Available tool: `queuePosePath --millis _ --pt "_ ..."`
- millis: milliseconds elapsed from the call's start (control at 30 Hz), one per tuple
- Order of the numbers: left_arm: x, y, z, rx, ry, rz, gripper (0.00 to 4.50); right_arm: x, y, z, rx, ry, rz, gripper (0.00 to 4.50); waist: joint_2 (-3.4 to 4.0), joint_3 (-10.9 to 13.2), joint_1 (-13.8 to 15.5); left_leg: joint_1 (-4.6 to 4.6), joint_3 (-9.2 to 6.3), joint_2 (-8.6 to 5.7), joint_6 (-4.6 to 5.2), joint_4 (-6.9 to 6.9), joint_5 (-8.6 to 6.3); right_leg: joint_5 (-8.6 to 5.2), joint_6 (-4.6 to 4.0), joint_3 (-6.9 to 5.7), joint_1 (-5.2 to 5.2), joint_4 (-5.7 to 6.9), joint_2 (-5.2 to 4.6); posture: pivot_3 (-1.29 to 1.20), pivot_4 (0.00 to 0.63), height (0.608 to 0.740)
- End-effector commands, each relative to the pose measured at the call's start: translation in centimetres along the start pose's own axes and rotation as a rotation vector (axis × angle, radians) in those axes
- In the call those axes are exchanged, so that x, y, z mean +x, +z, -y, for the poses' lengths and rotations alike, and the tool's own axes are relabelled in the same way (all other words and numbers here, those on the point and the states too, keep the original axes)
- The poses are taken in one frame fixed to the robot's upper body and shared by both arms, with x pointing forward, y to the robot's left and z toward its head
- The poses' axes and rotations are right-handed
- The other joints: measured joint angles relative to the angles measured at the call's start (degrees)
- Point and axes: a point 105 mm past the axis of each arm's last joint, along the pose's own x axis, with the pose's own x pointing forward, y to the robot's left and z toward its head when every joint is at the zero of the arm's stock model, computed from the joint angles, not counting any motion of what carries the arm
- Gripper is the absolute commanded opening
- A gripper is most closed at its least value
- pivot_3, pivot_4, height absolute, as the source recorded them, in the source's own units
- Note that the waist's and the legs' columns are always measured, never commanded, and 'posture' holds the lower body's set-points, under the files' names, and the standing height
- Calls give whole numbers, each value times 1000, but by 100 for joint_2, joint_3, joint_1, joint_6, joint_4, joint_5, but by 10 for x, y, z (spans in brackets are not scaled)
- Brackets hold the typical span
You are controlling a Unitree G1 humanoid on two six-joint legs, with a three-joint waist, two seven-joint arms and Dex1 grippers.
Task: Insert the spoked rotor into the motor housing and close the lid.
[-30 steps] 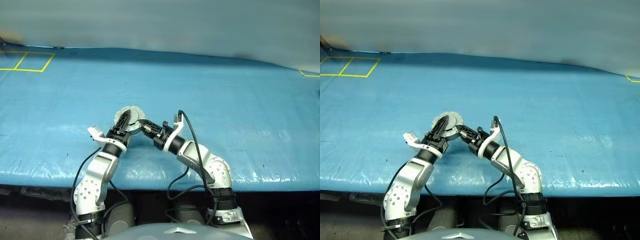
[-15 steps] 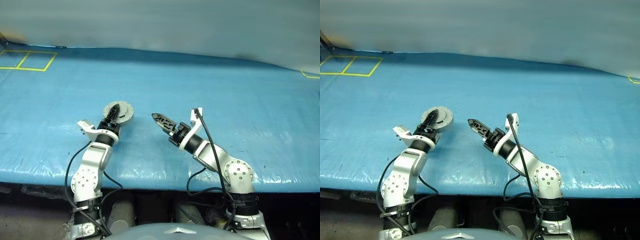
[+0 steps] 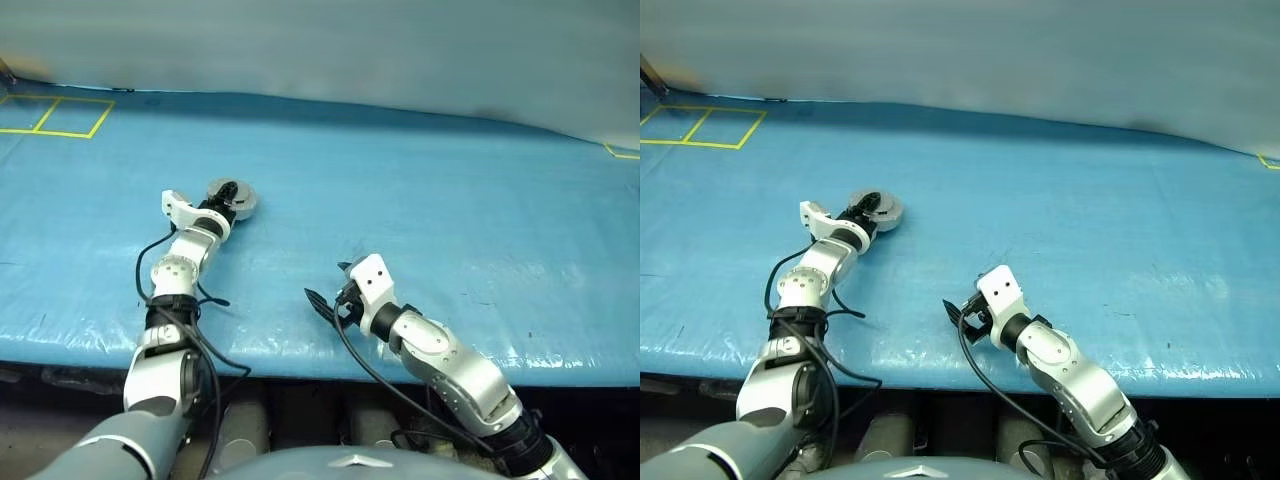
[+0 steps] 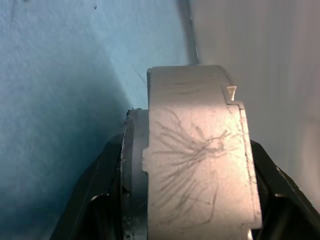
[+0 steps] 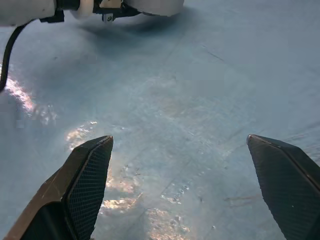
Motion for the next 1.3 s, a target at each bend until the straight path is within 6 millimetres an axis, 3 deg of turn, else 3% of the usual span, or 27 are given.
queuePosePath --millis 33,367,433,533,600,633,733,900,1000,1133,1300 --pt "13 11 32 41 -94 28 2365 2 9 3 -95 -58 97 4500 -7 4 -4 -1 -1 -1 -1 0 1 0 1 -1 1 -1 -1 0 150 740" --pt "34 -20 27 148 -8 -93 2365 9 -1 -1 -98 -85 87 4500 -12 8 -16 0 -3 -4 -4 -4 2 -1 4 -5 0 2 -7 0 150 740" --pt "33 -20 22 150 14 -98 3108 10 -2 -3 -89 -75 81 4500 -12 8 -17 2 -3 -3 -4 -4 2 -1 4 -5 1 4 -8 0 150 740" --pt "26 -12 3 163 65 -105 3647 13 -2 -6 -64 -60 74 4500 -11 7 -24 10 -3 -2 -6 -3 4 0 4 -5 8 8 -10 0 150 740" --pt "19 -7 -13 177 113 -121 4268 14 -1 -7 -64 -54 76 4500 -9 6 -62 26 2 0 -7 -4 4 0 4 -3 17 11 -10 0 150 740" --pt "15 -5 -22 193 138 -141 4466 15 -1 -8 -61 -48 76 4500 -6 3 -97 34 3 2 -7 -5 4 -1 3 -2 20 14 -9 0 150 740" --pt "-4 2 -44 239 174 -190 4466 18 -1 -12 -72 -21 59 4500 -2 1 -210 64 13 9 -8 -15 4 -1 0 5 35 22 -9 0 150 740" --pt "-56 -4 -83 386 255 -343 4466 23 -2 -21 -42 25 52 4500 13 -20 -307 165 27 55 -10 -48 -4 -16 -28 1 109 27 -15 0 150 740" --pt "-88 -9 -92 535 274 -412 4466 25 -1 -28 -6 63 46 4500 35 -49 -312 227 33 58 -45 -68 -24 -30 -53 4 127 33 -34 0 150 740" --pt "-122 -17 -73 964 146 -368 4466 25 0 -26 72 74 49 4500 48 -72 -307 244 34 63 -70 -96 -26 -58 -107 10 123 33 -53 0 150 740" --pt "-148 -39 -41 1286 -35 -229 4466 26 5 -8 119 13 66 4500 47 -74 -151 217 39 57 -88 -143 -17 -65 -144 29 76 26 -78 0 150 740"
